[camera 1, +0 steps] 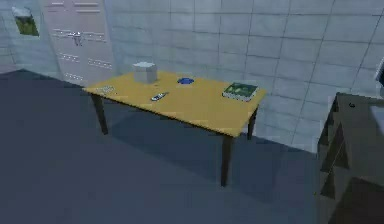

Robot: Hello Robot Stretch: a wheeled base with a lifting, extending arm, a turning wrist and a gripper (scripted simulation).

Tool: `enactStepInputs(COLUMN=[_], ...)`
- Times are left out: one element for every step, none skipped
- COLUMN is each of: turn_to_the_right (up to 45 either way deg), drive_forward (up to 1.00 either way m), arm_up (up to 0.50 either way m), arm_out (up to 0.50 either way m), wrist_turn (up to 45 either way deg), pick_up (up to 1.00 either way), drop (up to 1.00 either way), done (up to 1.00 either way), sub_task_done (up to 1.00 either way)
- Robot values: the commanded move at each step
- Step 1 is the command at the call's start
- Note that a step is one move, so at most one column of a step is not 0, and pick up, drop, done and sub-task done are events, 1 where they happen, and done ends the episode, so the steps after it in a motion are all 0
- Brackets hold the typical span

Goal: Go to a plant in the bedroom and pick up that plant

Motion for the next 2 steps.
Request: enactStepInputs(turn_to_the_right=[-45.0,-24.0], drive_forward=[0.00,0.00], arm_up=[0.00,0.00], arm_out=[0.00,0.00], wrist_turn=[0.0,0.0], pick_up=[0.00,0.00], drop=[0.00,0.00], done=[0.00,0.00], sub_task_done=[0.00,0.00])
